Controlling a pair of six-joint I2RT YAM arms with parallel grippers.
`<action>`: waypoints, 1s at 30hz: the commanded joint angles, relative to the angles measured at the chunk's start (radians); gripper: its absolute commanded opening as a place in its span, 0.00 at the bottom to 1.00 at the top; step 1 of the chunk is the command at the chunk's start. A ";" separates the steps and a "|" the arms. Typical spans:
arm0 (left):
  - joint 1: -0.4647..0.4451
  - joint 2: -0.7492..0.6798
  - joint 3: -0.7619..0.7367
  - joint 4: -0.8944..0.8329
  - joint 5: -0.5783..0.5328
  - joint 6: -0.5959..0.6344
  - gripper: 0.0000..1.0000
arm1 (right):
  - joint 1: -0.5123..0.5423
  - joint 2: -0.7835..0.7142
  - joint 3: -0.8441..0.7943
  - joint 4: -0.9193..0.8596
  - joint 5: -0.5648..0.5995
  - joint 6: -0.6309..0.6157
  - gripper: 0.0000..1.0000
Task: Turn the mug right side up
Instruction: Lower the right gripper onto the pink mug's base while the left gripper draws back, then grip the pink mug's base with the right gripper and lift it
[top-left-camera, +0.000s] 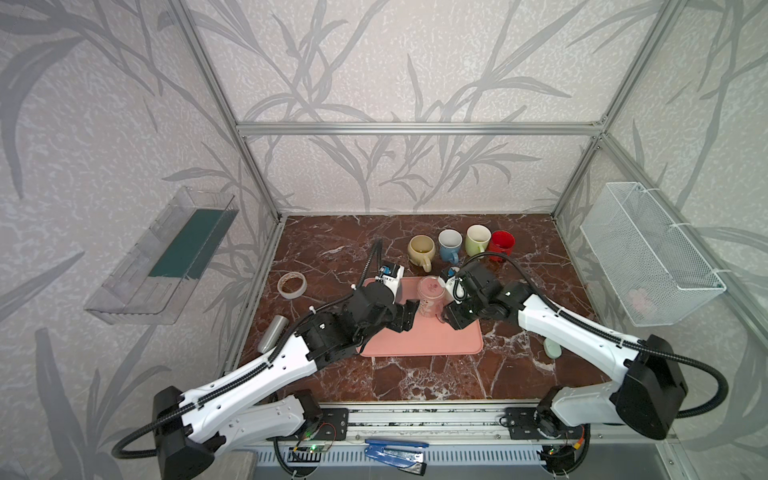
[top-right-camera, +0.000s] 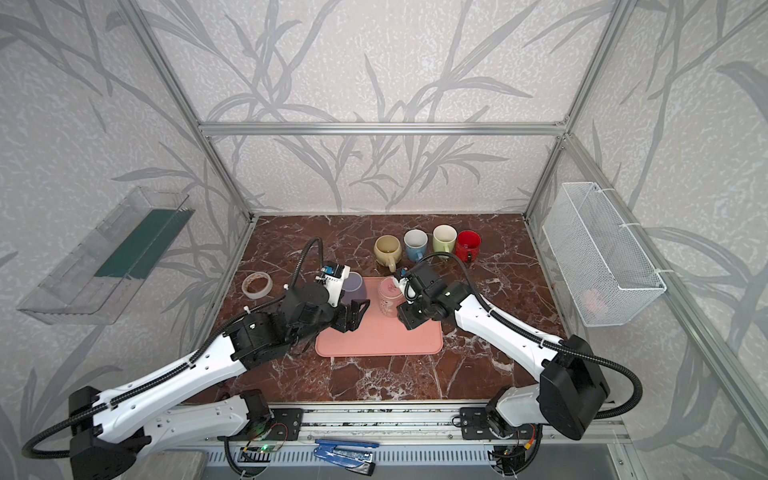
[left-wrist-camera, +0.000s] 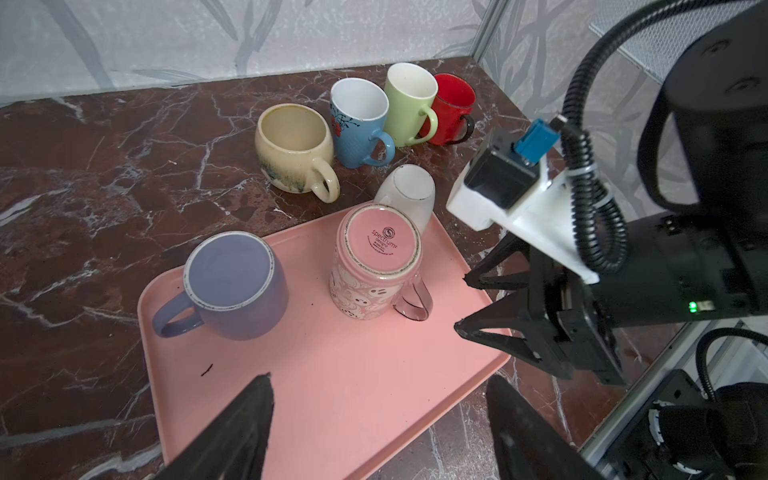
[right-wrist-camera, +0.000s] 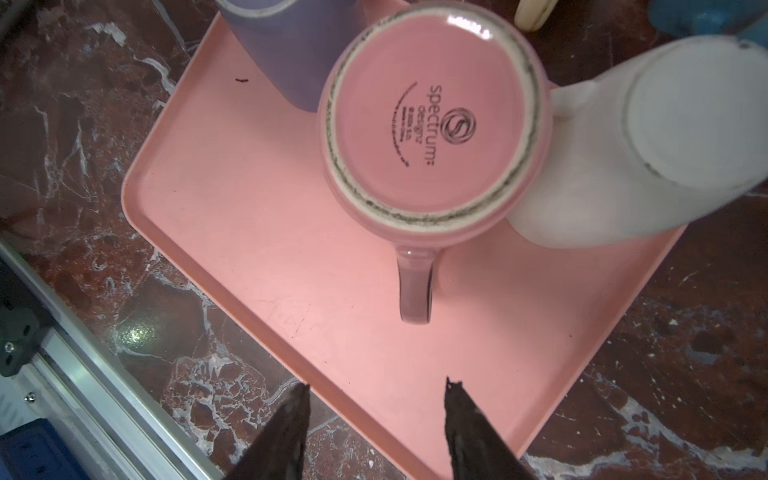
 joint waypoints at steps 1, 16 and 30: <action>-0.002 -0.047 -0.029 -0.076 -0.055 0.009 0.82 | 0.011 0.050 0.055 -0.053 0.054 -0.015 0.53; -0.001 -0.209 -0.077 -0.174 -0.126 0.041 0.83 | 0.022 0.285 0.198 -0.084 0.114 -0.004 0.47; 0.001 -0.222 -0.096 -0.177 -0.152 0.055 0.83 | 0.045 0.361 0.232 -0.071 0.200 -0.010 0.40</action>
